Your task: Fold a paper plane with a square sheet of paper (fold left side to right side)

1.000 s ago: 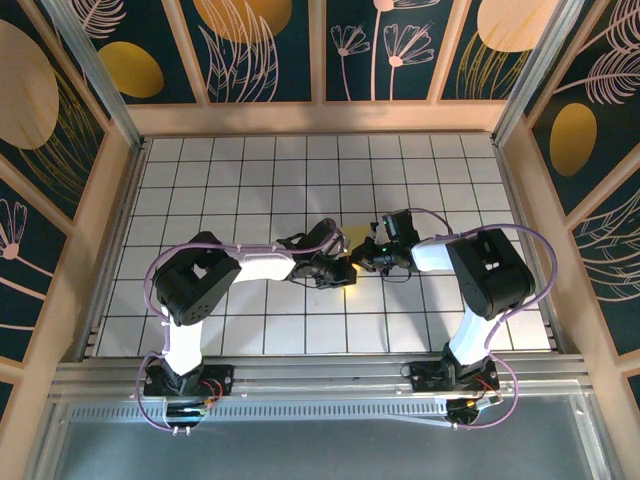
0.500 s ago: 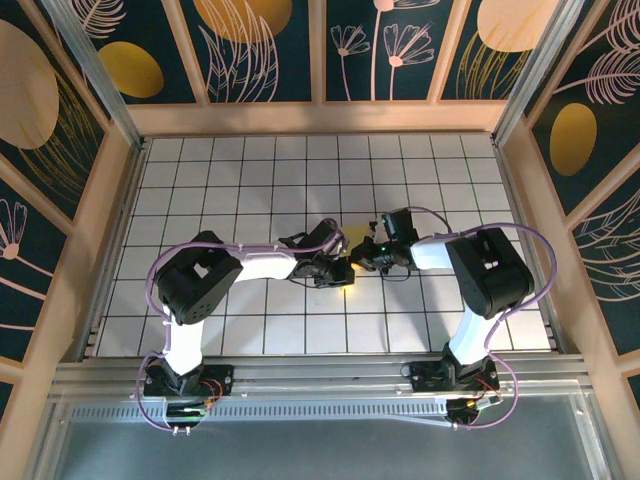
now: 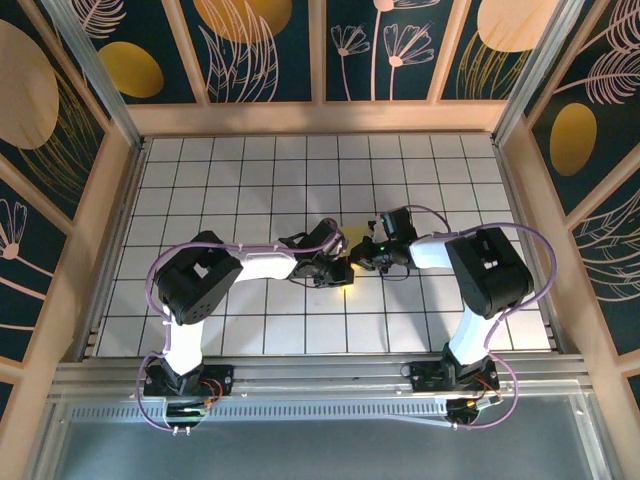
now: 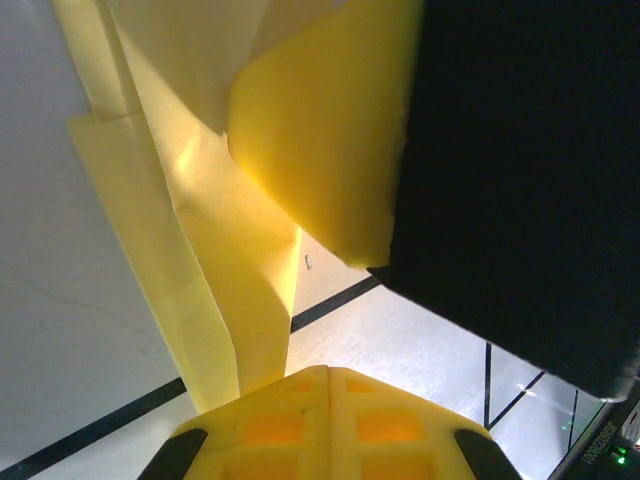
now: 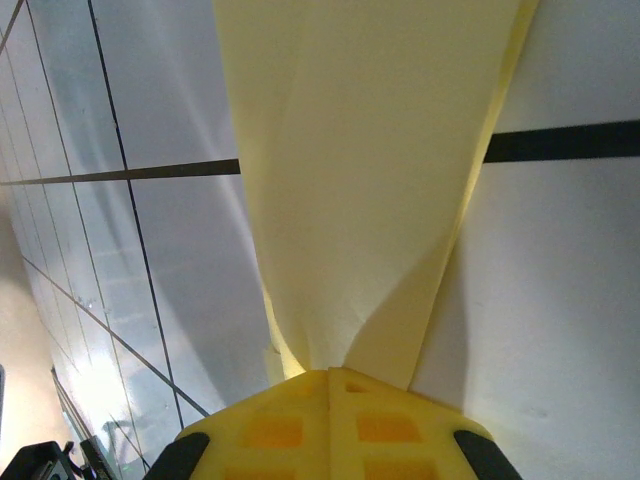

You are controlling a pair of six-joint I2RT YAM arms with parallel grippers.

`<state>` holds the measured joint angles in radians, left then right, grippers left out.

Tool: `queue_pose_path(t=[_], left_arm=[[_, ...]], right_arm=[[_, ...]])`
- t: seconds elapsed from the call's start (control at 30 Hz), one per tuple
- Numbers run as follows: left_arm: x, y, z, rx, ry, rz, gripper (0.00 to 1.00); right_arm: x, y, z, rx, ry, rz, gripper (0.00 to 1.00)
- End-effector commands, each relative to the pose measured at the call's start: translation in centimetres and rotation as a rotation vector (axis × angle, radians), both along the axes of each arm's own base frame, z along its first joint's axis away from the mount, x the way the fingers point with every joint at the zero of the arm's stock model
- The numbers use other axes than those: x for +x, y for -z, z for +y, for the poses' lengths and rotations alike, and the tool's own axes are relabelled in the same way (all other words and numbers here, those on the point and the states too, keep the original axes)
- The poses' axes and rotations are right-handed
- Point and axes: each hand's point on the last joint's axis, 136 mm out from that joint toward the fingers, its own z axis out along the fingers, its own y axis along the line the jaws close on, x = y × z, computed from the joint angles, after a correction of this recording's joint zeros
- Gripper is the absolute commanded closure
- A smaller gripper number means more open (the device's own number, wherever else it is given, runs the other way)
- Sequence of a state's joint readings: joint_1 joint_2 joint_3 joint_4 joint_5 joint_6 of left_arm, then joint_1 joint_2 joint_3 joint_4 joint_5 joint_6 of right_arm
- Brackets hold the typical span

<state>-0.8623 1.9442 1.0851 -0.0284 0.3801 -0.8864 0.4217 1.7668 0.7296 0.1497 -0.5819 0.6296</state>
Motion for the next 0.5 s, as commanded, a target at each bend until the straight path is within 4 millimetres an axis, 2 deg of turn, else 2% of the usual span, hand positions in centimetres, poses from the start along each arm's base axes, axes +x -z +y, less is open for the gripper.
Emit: queue_pose_path(t=[0.0,0.47], left_arm=[[-0.25,1.15,0.78,0.044,-0.009,0.021,0.99],[-0.58,1.65,1.67,0.06,-0.03,0.027,0.99]], right_arm=[[-4.17,7.1,-4.58,-0.288,0.043,0.18,1.0],[-4.29,7.27,-4.58,-0.293,0.039,0.186,1.0]])
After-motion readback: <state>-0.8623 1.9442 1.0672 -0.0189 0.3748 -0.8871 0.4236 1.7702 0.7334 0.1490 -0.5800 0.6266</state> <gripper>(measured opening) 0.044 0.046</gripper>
